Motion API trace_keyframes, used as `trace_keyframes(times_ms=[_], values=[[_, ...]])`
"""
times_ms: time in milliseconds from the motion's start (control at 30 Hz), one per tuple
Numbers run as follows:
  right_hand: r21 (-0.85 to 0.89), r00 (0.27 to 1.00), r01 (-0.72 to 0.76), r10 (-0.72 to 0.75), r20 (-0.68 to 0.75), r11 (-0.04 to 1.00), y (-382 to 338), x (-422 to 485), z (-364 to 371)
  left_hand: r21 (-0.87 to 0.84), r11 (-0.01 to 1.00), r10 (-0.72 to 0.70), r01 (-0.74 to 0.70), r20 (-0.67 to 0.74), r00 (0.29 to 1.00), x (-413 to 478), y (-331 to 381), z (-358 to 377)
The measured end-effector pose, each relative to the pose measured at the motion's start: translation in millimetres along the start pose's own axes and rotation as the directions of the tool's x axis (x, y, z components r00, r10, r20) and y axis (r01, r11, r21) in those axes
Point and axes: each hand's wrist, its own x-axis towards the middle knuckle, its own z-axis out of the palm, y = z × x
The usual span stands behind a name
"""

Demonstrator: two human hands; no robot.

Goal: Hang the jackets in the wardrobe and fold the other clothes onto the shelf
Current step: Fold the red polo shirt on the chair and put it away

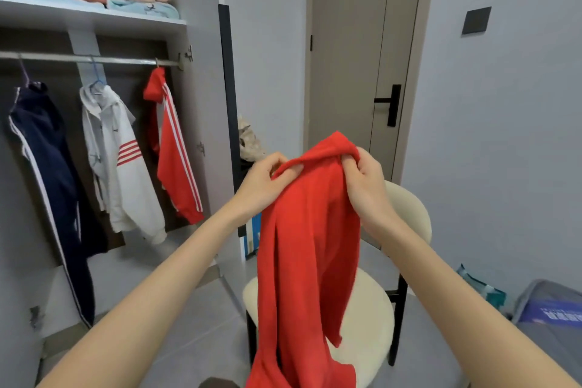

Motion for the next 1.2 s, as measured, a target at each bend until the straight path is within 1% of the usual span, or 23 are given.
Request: trace_keyframes(times_ms=[67, 133, 200, 233, 300, 367, 433, 467, 533, 600, 633, 700, 733, 767, 800, 833, 867, 900, 933, 1000, 1100, 1167, 1200], values=[[0.016, 1.0, -0.01, 0.01, -0.028, 1.0, -0.5, 16.3, 1.0, 0.021, 0.998, -0.066, 0.064, 0.128, 0.99, -6.0, -20.1, 15.0], [0.095, 0.996, -0.054, 0.06, -0.065, 0.994, -0.3, 31.3, 2.1, -0.017, 0.993, -0.112, 0.12, 0.253, 0.961, -16.8, -37.8, 33.3], [0.205, 0.985, -0.126, 0.146, -0.089, 0.971, 1.3, 43.2, -1.1, -0.066, 0.976, -0.167, 0.208, 0.384, 0.908, -29.6, -55.2, 51.2], [0.24, 0.979, -0.152, 0.18, -0.099, 0.959, 4.1, 47.2, -4.4, -0.052, 0.968, -0.197, 0.245, 0.444, 0.874, -36.7, -64.5, 59.9], [0.247, 0.967, -0.183, 0.219, -0.13, 0.952, 15.4, 55.9, -13.6, -0.023, 0.95, -0.26, 0.312, 0.495, 0.829, -47.8, -84.5, 73.8], [0.182, 0.952, -0.233, 0.262, -0.16, 0.955, 32.4, 63.1, -29.2, -0.064, 0.919, -0.331, 0.39, 0.417, 0.847, -52.2, -99.9, 78.0], [0.078, 0.922, -0.314, 0.323, -0.215, 0.946, 54.8, 66.3, -49.6, -0.11, 0.874, -0.435, 0.473, 0.256, 0.863, -45.7, -108.7, 69.6], [0.032, 0.901, -0.36, 0.356, -0.247, 0.932, 66.8, 64.8, -59.8, -0.087, 0.877, -0.452, 0.473, 0.187, 0.872, -39.8, -111.5, 62.0], [-0.06, 0.866, -0.454, 0.424, -0.264, 0.889, 91.7, 57.0, -74.6, 0.004, 0.921, -0.385, 0.389, 0.144, 0.911, -25.7, -110.8, 46.3], [-0.2, 0.854, -0.514, 0.479, -0.201, 0.834, 108.1, 45.1, -74.6, 0.049, 0.959, -0.284, 0.28, 0.175, 0.943, -12.2, -97.0, 37.0], [-0.294, 0.861, -0.508, 0.482, -0.16, 0.81, 111.3, 38.7, -69.8, 0.068, 0.971, -0.237, 0.228, 0.184, 0.954, -5.7, -89.2, 35.9], [-0.467, 0.899, -0.41, 0.433, -0.062, 0.784, 111.4, 26.7, -56.4, 0.102, 0.987, -0.145, 0.126, 0.202, 0.969, 4.3, -73.5, 37.8], [-0.484, 0.923, -0.323, 0.384, 0.03, 0.813, 108.3, 22.0, -49.4, 0.113, 0.99, -0.103, 0.079, 0.215, 0.971, 8.2, -66.5, 40.1], [-0.455, 0.929, -0.231, 0.335, 0.161, 0.86, 103.4, 18.0, -43.0, 0.13, 0.991, -0.07, 0.04, 0.234, 0.97, 11.2, -60.9, 43.2], [-0.402, 0.908, -0.136, 0.277, 0.315, 0.905, 97.5, 15.1, -36.3, 0.154, 0.988, -0.047, 0.009, 0.246, 0.968, 13.4, -55.6, 46.5], [-0.351, 0.856, -0.064, 0.232, 0.462, 0.934, 91.7, 12.0, -30.2, 0.177, 0.984, -0.028, -0.014, 0.23, 0.973, 15.2, -50.6, 49.4], [-0.307, 0.802, -0.024, 0.202, 0.563, 0.951, 88.1, 8.8, -25.3, 0.189, 0.982, -0.012, -0.023, 0.184, 0.983, 16.6, -46.4, 51.2], [-0.27, 0.774, -0.013, 0.18, 0.607, 0.963, 85.7, 6.3, -21.9, 0.197, 0.98, 0.0, -0.024, 0.122, 0.993, 17.8, -42.6, 51.5], [-0.244, 0.777, -0.017, 0.166, 0.607, 0.97, 83.8, 4.4, -19.8, 0.209, 0.978, 0.011, -0.025, 0.069, 0.998, 19.2, -39.3, 50.2], [-0.23, 0.836, -0.025, 0.146, 0.529, 0.973, 77.5, 3.2, -18.2, 0.231, 0.973, 0.012, -0.019, 0.034, 0.999, 20.2, -36.6, 43.9], [-0.138, 0.929, -0.033, 0.082, 0.361, 0.99, 63.4, 7.3, -17.9, 0.198, 0.98, -0.041, 0.019, 0.109, 0.993, 12.1, -44.6, 32.9], [-0.077, 0.958, -0.042, 0.062, 0.279, 0.996, 52.8, 13.2, -15.7, 0.173, 0.985, -0.055, 0.023, 0.184, 0.981, 1.7, -56.1, 29.5], [-0.049, 0.969, -0.062, 0.072, 0.235, 0.997, 49.8, 16.0, -14.5, 0.197, 0.98, -0.064, 0.022, 0.206, 0.976, -4.0, -63.3, 28.4]])
